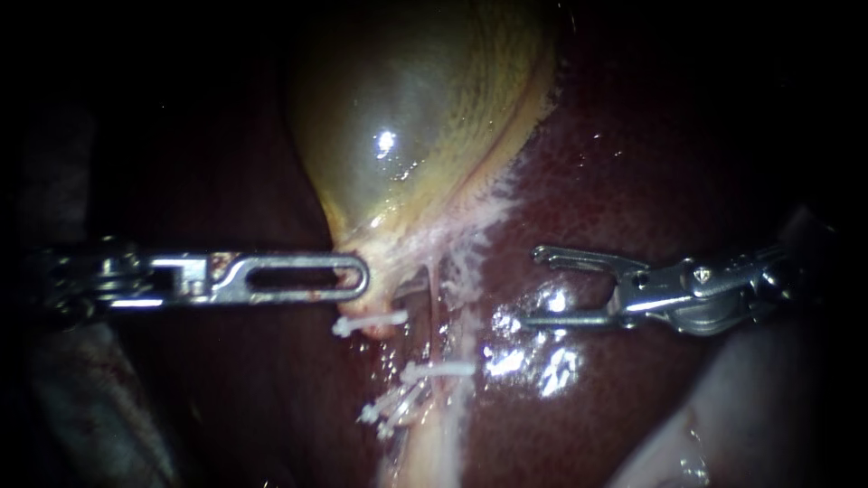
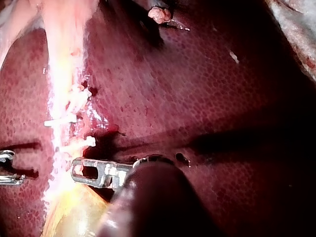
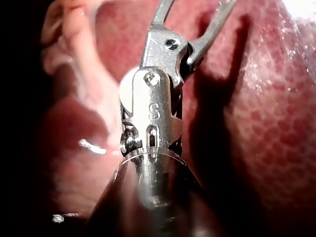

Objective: Going back first clip right tube

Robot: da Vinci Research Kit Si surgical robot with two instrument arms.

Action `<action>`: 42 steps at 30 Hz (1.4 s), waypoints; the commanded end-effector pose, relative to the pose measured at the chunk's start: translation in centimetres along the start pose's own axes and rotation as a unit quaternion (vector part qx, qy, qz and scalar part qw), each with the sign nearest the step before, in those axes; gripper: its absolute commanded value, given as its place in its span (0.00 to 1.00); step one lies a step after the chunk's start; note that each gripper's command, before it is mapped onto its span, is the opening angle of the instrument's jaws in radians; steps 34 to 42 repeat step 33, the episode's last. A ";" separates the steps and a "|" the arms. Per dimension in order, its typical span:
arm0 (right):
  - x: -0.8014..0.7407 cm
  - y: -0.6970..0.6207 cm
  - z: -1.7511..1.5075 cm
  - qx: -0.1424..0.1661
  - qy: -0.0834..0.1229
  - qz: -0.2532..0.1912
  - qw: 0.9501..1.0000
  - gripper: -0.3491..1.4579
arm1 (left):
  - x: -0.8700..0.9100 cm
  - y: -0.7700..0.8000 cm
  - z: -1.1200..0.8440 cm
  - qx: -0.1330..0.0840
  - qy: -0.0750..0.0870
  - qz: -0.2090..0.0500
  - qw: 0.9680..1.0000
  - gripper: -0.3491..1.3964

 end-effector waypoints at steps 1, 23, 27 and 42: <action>0.00 0.00 0.00 0.000 0.000 0.000 1.000 0.50 | 0.00 -0.01 0.04 0.001 0.001 0.000 1.000 0.00; -0.01 -0.01 0.04 0.000 0.000 0.000 1.000 0.49 | -0.01 -0.21 0.59 -0.001 0.003 0.005 1.000 0.00; -0.01 -0.01 0.05 0.000 0.000 0.000 1.000 0.49 | -0.01 -0.21 0.59 -0.001 0.003 0.005 1.000 0.00; -0.01 -0.01 0.06 0.000 0.000 0.000 1.000 0.49 | -0.02 -0.20 0.58 -0.001 0.003 0.005 1.000 0.00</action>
